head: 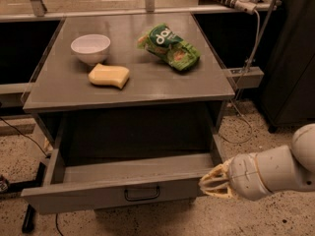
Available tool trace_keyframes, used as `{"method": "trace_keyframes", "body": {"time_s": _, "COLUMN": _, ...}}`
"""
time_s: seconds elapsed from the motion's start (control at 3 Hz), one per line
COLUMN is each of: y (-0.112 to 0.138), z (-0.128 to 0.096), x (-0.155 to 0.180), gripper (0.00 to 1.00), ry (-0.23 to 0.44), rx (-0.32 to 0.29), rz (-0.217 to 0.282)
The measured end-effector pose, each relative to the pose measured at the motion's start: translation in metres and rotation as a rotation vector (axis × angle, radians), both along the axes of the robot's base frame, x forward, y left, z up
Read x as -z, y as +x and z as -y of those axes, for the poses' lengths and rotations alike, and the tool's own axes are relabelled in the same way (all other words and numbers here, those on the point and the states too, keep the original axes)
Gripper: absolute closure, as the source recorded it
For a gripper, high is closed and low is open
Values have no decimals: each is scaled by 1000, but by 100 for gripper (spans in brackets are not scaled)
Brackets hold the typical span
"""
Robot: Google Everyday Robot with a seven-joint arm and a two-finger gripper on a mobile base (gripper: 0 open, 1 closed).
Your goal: Open top drawer
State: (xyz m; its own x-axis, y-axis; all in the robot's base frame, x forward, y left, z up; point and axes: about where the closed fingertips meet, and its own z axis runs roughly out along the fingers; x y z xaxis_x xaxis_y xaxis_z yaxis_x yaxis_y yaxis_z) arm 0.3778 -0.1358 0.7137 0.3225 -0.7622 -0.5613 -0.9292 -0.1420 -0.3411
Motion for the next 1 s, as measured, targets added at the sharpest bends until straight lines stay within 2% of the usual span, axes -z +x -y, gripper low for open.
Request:
{"method": "trace_keyframes", "body": {"time_s": 0.33, "y": -1, "z": 2, "x": -1, "gripper": 81, "ry": 1, "rx": 2, "rz": 3}}
{"method": "trace_keyframes", "body": {"time_s": 1.0, "y": -1, "z": 2, "x": -1, "gripper": 35, "ry": 1, "rx": 2, "rz": 3}}
